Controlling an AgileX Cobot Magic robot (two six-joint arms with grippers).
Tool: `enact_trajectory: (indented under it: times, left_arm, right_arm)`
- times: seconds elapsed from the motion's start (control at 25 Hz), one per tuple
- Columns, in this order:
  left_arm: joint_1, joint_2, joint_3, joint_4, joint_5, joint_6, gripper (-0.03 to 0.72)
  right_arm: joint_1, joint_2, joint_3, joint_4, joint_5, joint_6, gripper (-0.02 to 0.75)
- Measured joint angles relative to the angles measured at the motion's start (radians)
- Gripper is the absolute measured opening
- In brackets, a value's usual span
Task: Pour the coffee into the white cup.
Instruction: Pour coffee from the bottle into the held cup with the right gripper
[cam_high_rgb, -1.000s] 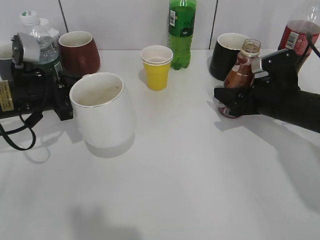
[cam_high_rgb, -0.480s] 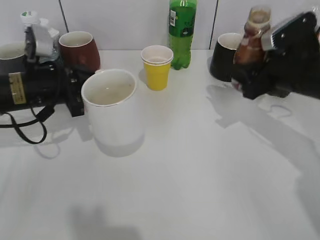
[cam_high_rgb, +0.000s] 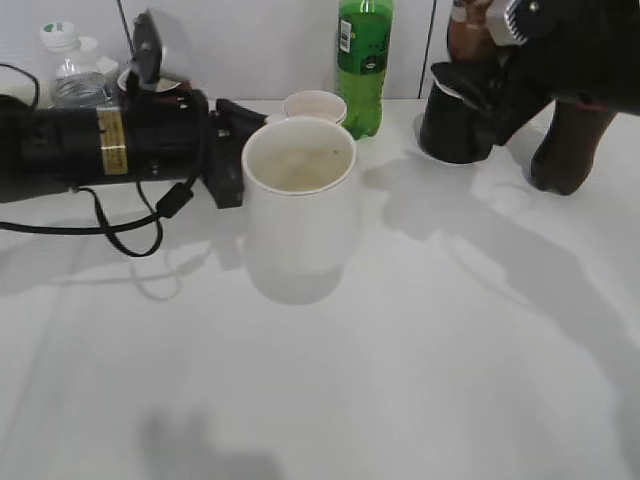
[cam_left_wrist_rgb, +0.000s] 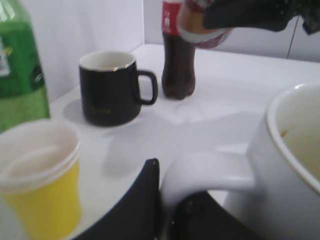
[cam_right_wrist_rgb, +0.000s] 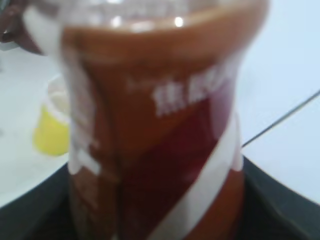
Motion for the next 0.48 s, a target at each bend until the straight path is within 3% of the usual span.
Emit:
enact_trajectory:
  times: [0.48]
  left_arm:
    - [-0.113,0.013,-0.095,-0.065,0.101,-0.039,0.045]
  right_arm:
    - [0.01,-0.001,-0.125,-0.064,0.014,-0.064,0.527]
